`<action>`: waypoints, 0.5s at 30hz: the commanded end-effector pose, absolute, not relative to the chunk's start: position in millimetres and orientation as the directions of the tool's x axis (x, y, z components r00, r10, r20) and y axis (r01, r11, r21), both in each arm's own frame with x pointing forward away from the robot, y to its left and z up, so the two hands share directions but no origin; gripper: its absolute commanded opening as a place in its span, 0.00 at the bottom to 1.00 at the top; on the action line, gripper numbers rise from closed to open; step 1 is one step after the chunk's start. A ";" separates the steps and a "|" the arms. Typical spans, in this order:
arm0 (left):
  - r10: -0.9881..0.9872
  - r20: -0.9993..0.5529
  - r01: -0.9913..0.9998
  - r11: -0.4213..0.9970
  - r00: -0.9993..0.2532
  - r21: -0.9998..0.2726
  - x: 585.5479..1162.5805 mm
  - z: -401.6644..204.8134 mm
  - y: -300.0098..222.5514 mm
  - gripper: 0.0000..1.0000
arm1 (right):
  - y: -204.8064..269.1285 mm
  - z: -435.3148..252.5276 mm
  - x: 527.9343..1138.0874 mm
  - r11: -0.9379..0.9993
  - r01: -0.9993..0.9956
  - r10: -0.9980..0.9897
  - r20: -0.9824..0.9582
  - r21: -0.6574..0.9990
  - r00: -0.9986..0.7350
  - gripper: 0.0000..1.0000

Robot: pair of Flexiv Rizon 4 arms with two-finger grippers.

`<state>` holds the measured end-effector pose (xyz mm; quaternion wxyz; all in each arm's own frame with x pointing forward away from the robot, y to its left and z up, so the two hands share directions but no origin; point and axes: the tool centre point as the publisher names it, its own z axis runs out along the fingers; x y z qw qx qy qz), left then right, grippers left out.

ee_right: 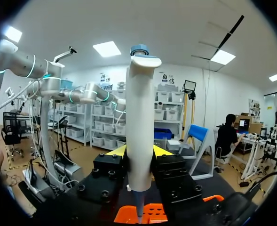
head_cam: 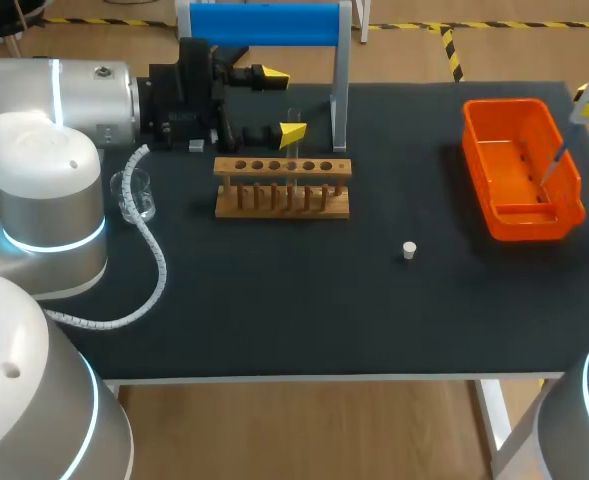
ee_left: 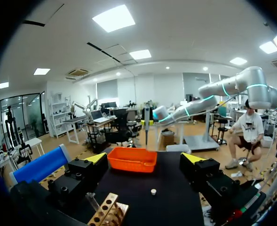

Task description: Invert the test tube, pick up the pipette, mount the tip to pipette, aspirate from beaker and dispense into the tube, eject the tip, return the pipette, and cap with the stopper.

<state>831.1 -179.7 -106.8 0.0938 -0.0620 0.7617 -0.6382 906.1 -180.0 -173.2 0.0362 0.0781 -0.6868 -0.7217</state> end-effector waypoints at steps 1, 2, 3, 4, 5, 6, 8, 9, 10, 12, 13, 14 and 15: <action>-0.218 -0.065 0.027 0.174 -0.974 -0.984 831.0 -108.0 -180.8 1.00 | -181.2 -176.2 910.0 -0.053 -0.052 -0.174 -0.061 0.997 -0.983 0.00; -0.218 -0.065 0.027 0.174 -0.974 -0.984 831.0 -108.0 -180.8 1.00 | -180.6 -176.6 910.2 -0.052 -0.052 -0.173 -0.060 0.997 -0.983 0.00; -0.218 -0.065 0.027 0.174 -0.974 -0.984 831.0 -108.0 -180.8 1.00 | -179.8 -177.2 910.3 -0.050 -0.052 -0.172 -0.060 0.997 -0.983 0.00; -0.218 -0.065 0.027 0.174 -0.974 -0.984 831.0 -108.0 -180.8 1.00 | -179.0 -177.5 910.3 -0.048 -0.052 -0.170 -0.060 0.997 -0.984 0.00; -0.218 -0.065 0.027 0.174 -0.974 -0.984 831.0 -108.0 -180.8 1.00 | -178.2 -177.8 910.2 -0.047 -0.052 -0.169 -0.059 0.998 -0.984 0.00; -0.218 -0.065 0.027 0.174 -0.974 -0.984 831.0 -108.0 -180.8 1.00 | -177.5 -177.9 910.1 -0.045 -0.051 -0.169 -0.058 0.998 -0.984 0.00; -0.218 -0.065 0.027 0.174 -0.974 -0.984 831.0 -108.0 -180.8 1.00 | -175.8 -177.6 909.7 -0.044 -0.051 -0.169 -0.057 0.998 -0.984 0.00; -0.218 -0.065 0.027 0.174 -0.974 -0.984 831.0 -108.0 -180.8 1.00 | -174.9 -177.5 909.5 -0.042 -0.050 -0.170 -0.057 0.998 -0.984 0.00; -0.218 -0.065 0.027 0.174 -0.974 -0.984 831.0 -108.0 -180.8 1.00 | -174.0 -177.5 909.2 -0.040 -0.050 -0.171 -0.056 0.998 -0.984 0.00; -0.218 -0.065 0.027 0.174 -0.974 -0.984 831.0 -108.0 -180.8 1.00 | -172.0 -178.1 908.6 -0.035 -0.047 -0.174 -0.052 0.998 -0.983 0.00; -0.218 -0.065 0.027 0.174 -0.974 -0.984 831.0 -108.0 -180.8 1.00 | -171.1 -178.4 908.3 -0.032 -0.044 -0.175 -0.049 0.999 -0.983 0.00; -0.218 -0.065 0.027 0.174 -0.974 -0.984 831.0 -108.0 -180.8 1.00 | -170.4 -178.8 908.0 -0.028 -0.040 -0.175 -0.045 0.999 -0.983 0.00; -0.218 -0.065 0.027 0.174 -0.974 -0.984 831.0 -108.0 -180.8 1.00 | -169.6 -179.3 907.8 -0.024 -0.035 -0.172 -0.039 0.999 -0.984 0.00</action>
